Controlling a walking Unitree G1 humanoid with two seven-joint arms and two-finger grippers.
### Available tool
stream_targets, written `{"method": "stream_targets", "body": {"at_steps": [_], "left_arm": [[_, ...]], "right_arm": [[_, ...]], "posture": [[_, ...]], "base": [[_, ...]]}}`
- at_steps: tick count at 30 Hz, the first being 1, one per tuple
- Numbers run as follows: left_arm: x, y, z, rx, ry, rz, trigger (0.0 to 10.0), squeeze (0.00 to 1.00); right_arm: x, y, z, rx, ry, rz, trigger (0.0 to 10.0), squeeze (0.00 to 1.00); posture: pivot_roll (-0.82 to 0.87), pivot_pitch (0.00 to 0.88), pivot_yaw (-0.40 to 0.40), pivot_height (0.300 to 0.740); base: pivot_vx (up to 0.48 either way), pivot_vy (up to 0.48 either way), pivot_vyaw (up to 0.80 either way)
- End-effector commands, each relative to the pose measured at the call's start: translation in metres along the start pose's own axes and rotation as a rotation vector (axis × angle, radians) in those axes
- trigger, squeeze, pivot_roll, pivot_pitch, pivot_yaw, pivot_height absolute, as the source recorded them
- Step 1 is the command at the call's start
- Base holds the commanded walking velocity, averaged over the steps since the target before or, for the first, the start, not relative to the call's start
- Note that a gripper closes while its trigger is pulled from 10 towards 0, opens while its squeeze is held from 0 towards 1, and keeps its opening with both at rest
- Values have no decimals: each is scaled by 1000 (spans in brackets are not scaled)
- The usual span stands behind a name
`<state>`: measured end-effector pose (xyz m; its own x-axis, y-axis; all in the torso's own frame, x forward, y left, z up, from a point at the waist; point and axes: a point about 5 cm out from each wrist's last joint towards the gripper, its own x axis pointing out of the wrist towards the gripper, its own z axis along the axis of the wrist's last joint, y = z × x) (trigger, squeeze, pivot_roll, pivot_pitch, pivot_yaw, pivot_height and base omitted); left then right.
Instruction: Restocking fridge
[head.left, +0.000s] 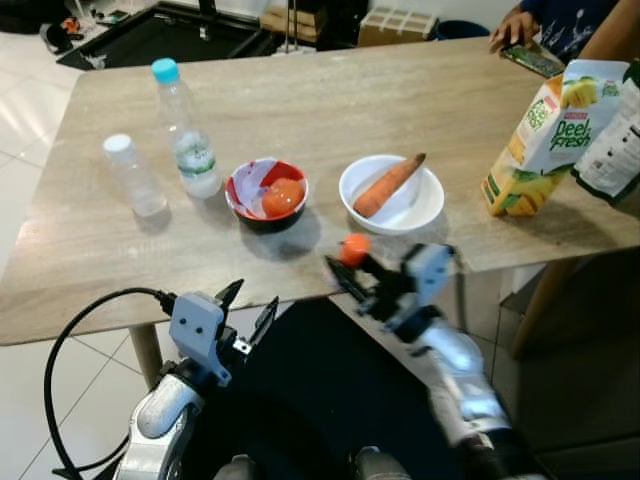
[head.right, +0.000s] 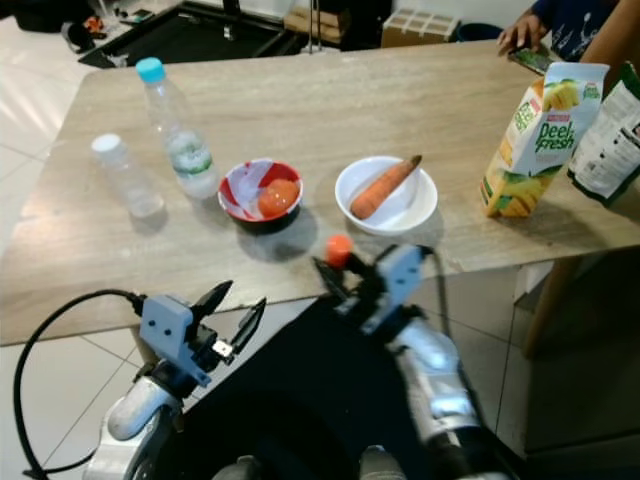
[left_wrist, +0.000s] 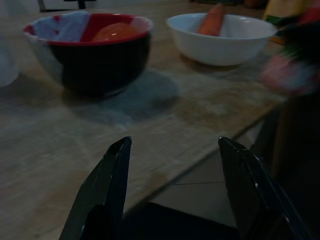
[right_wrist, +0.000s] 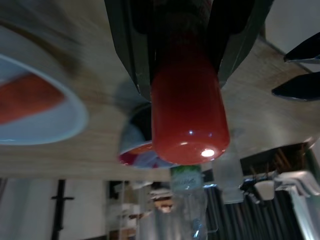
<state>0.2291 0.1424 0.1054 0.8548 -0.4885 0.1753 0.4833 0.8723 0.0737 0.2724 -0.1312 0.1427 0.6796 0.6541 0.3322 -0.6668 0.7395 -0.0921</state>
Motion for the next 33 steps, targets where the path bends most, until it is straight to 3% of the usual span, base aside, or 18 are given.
{"method": "stream_targets", "body": {"at_steps": [1,2,9,10,11,13,14,18,19,21,25,26,28,30,31,33], "left_arm": [[-6,-4,-3,-7,11,-1,10000,0],[-13,-2,-7,6,26,40,10000,0],[-22,1,-11,26,54,99,10000,0],[-44,9,-20,54,105,235,10000,0],[-44,9,-20,54,105,235,10000,0],[-65,13,-31,70,161,346,10000,0],[-65,13,-31,70,161,346,10000,0],[-88,14,-63,39,305,465,10000,0],[-88,14,-63,39,305,465,10000,0],[-95,13,-83,-22,390,517,10000,0],[-107,14,-103,-40,494,555,10000,0],[-116,15,-117,-50,588,578,10000,0],[-126,16,-128,1,684,580,10000,0],[-128,17,-130,19,701,579,10000,0],[-133,16,-144,12,820,536,10000,0],[-129,17,-147,-19,830,532,10000,0]], "right_arm": [[-4,2,10,6,-29,11,10000,0],[-16,0,16,-7,-28,-14,10000,0],[-25,-3,22,-24,-22,-35,10000,0],[-43,-6,19,-35,28,-84,10000,0],[-43,-6,19,-35,28,-84,10000,0],[-59,-7,5,-32,112,-127,10000,0],[-59,-7,5,-32,112,-127,10000,0],[-83,-5,-41,24,315,-190,10000,0],[-83,-5,-41,24,315,-190,10000,0],[-92,-7,-64,48,427,-248,10000,0],[-99,-9,-84,74,504,-301,10000,0],[-105,-13,-97,75,586,-354,10000,0],[-112,-12,-112,91,687,-391,10000,0],[-113,-11,-115,95,707,-396,10000,0],[-119,-3,-135,95,834,-435,10000,0],[-116,1,-139,126,840,-431,10000,0]], "posture": [[-149,137,25,740],[-156,143,35,740],[-160,147,47,740],[-157,142,43,740],[-157,142,43,740],[-156,139,42,740],[-156,139,42,740],[-146,136,33,740],[-146,136,33,740],[-132,131,21,740],[-135,128,16,740],[-130,120,9,740],[-131,114,3,740],[-131,114,3,740],[-138,122,10,740],[-129,121,9,740]], "base": [[0,0,0],[0,0,0],[0,0,0],[0,0,0],[0,0,0],[0,0,0],[0,0,0],[0,0,0],[0,0,0],[0,0,0],[0,0,0],[0,0,0],[0,0,0],[0,0,0],[0,0,0],[0,0,0]]}}
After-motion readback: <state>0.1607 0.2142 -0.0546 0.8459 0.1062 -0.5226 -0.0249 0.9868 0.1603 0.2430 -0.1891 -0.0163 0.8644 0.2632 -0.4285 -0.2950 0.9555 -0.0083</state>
